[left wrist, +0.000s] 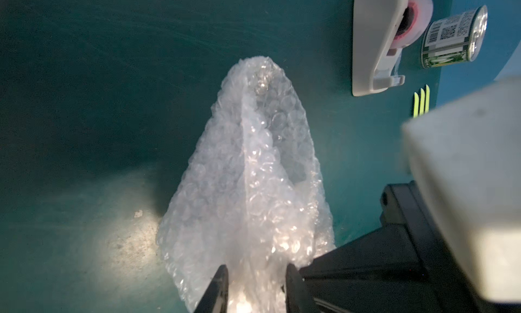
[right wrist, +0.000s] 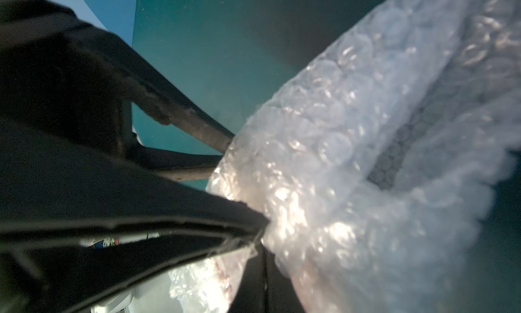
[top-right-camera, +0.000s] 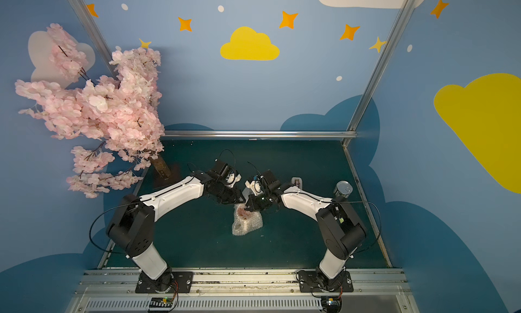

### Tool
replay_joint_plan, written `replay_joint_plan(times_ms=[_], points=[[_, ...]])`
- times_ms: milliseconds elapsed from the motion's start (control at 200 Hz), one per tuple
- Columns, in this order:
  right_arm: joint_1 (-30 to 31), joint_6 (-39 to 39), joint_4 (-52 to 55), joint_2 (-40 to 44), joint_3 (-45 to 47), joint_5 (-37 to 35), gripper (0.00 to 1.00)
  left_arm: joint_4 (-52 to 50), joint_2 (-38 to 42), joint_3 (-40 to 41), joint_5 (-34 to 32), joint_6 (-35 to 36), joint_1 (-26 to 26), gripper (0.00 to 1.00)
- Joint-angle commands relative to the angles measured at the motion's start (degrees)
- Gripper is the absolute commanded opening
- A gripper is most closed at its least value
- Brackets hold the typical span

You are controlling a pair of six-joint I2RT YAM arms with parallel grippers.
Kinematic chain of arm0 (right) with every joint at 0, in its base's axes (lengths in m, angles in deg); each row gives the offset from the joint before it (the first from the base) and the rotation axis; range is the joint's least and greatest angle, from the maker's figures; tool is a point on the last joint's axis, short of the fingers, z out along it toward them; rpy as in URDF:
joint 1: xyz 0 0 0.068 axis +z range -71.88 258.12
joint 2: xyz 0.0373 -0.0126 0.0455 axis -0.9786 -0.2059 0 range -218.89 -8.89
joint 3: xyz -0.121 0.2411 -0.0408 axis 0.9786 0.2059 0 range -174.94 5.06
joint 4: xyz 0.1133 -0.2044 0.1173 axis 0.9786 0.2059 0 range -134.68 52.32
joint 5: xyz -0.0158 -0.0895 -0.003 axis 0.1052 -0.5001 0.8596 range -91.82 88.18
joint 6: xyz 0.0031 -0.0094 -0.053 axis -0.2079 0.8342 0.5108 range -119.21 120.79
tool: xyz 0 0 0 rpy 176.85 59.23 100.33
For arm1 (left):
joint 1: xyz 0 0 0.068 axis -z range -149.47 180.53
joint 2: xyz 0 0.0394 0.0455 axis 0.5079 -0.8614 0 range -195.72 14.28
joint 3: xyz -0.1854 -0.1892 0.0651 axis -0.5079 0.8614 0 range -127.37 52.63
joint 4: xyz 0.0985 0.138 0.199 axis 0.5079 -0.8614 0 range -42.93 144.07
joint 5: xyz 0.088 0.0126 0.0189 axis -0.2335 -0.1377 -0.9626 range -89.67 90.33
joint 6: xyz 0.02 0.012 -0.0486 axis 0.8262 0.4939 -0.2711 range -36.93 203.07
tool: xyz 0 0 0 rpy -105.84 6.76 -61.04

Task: Wrap mugs in bubble wrap
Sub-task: Wrap the mug in bubble wrap.

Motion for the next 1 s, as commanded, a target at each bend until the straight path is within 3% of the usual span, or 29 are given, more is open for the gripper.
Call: replay_joint_plan(times_ms=[0,160,431,521,716,991], points=[[0.1,0.1,3.7,3.4,-0.1,-1.3,0.22,-4.4,-1.2,1.1,-2.1,1.7,1.9,0.31],[-0.9,-0.6,7.6,9.1,0.0,-1.4,0.38,-4.8,-1.0,1.0,-4.9,2.8,3.5,0.3],[-9.4,-3.8,12.3,12.9,0.5,-0.8,0.44,-2.2,-0.3,2.5,-6.3,2.9,5.7,0.27],[-11.5,-5.2,11.6,9.7,-0.9,-0.7,0.49,-1.3,-0.2,3.1,-6.8,3.3,6.4,0.27],[-14.4,0.2,13.8,-5.4,-11.3,8.1,0.66,0.2,-0.3,4.0,-7.5,4.2,6.9,0.27],[-14.8,-5.6,2.4,-18.0,-16.3,18.5,0.65,0.2,-0.6,3.5,-9.5,6.2,7.1,0.26]])
